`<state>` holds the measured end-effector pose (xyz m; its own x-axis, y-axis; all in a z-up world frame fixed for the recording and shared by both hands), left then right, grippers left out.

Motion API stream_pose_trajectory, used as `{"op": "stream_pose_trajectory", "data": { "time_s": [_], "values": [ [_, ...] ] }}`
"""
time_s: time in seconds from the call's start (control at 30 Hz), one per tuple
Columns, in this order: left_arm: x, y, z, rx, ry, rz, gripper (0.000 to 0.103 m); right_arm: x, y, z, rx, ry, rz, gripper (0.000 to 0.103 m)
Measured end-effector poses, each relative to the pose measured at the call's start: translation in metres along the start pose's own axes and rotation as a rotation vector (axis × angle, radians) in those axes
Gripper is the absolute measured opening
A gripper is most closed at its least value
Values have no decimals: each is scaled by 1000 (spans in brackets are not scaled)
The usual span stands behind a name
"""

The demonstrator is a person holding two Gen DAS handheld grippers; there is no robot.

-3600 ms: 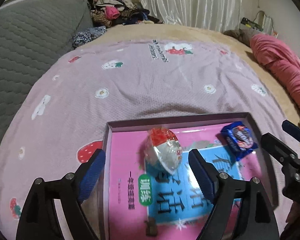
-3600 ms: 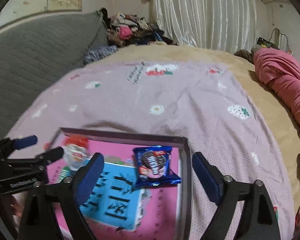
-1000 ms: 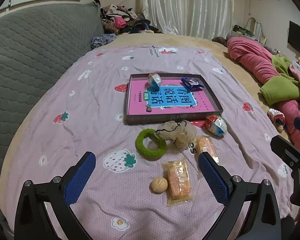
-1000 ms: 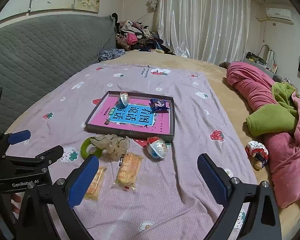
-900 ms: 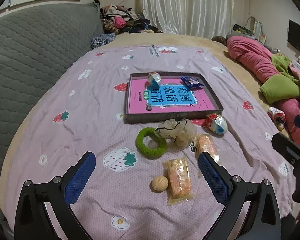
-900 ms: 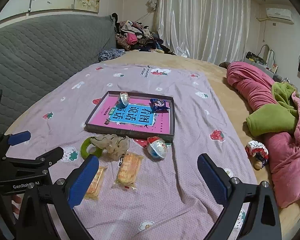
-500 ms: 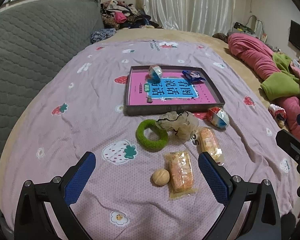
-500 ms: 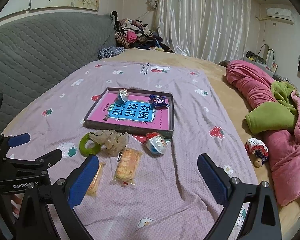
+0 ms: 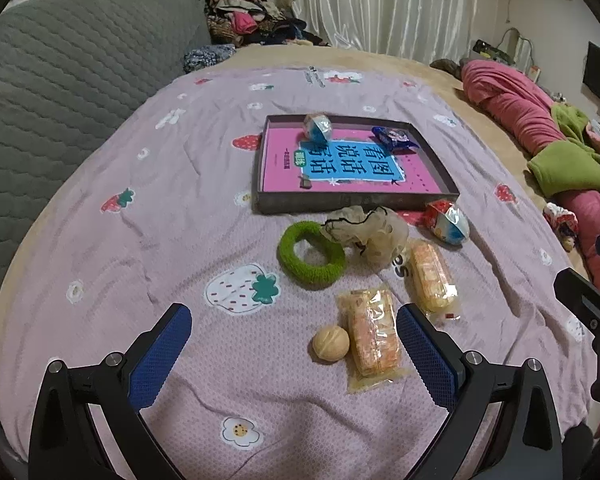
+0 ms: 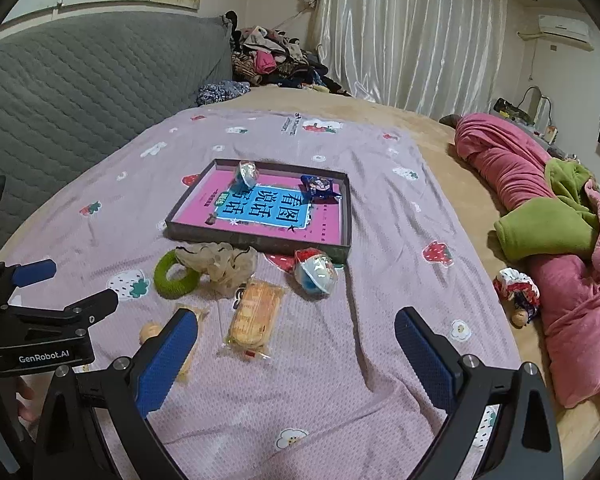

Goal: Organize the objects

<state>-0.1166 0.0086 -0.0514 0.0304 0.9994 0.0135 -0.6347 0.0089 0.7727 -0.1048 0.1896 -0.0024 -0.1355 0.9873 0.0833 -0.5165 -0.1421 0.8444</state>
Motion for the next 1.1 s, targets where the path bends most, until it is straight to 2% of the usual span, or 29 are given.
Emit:
{"op": "stream_pose_trajectory", "data": {
  "time_s": [0.8, 1.1],
  "values": [
    [27, -25, -32, -40, -16, -75, 102, 5, -26, -37, -73, -14, -3, 100],
    [44, -30, -41, -43, -47, -97, 102, 19, -31, -59, -94, -44, 6, 100]
  ]
}}
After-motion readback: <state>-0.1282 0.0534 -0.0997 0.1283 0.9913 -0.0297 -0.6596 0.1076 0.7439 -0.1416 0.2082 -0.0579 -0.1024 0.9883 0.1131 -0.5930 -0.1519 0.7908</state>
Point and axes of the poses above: each gripper's, at about its wrist camera, not at the fingertips, and z roughly against the way its jaws point, x to its right, y to its top, the point moved 9 cm from there along -z, roughly the way its jaws point, and after that the axes turned 12 degrees about x, right-handed, at the moved point
